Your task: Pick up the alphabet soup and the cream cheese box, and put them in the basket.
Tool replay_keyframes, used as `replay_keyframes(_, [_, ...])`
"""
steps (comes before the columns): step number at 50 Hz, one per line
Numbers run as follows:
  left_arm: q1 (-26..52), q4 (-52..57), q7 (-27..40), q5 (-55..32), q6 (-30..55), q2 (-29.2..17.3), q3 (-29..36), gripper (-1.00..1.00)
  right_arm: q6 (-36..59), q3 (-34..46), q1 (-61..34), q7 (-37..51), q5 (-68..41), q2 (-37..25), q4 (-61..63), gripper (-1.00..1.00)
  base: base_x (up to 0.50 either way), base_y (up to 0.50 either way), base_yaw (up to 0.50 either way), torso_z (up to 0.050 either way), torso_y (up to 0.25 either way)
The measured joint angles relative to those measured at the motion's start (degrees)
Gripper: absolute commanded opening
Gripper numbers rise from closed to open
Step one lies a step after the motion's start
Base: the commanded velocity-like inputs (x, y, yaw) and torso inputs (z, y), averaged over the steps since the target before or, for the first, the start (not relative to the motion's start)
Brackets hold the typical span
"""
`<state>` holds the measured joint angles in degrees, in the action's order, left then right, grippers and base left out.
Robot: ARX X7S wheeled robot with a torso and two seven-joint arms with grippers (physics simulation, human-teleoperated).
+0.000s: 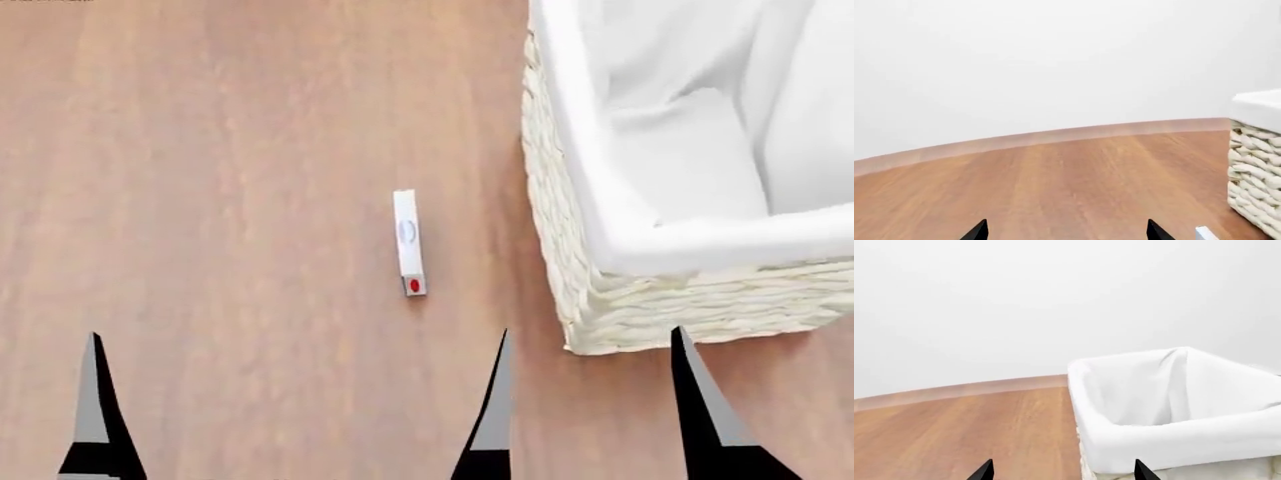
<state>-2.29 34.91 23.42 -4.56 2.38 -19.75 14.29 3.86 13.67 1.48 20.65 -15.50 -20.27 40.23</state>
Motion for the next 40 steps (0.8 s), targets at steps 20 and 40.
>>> replay_keyframes(20, [-0.2, -0.4, 0.4, -0.2, -0.5, -0.3, 0.1, 1.0, 0.0, 0.5, 0.0, 0.4, 0.1, -0.3, 0.1, 1.0, 0.0, 0.0, -0.24, 0.0, 0.0])
replay_keyframes(40, [-0.2, -0.4, 0.7, -0.2, -0.7, -0.7, 0.4, 1.0, 0.0, 0.9, 0.0, 0.7, 0.0, -0.6, 0.2, 1.0, 0.0, 0.0, -0.24, 0.0, 0.0])
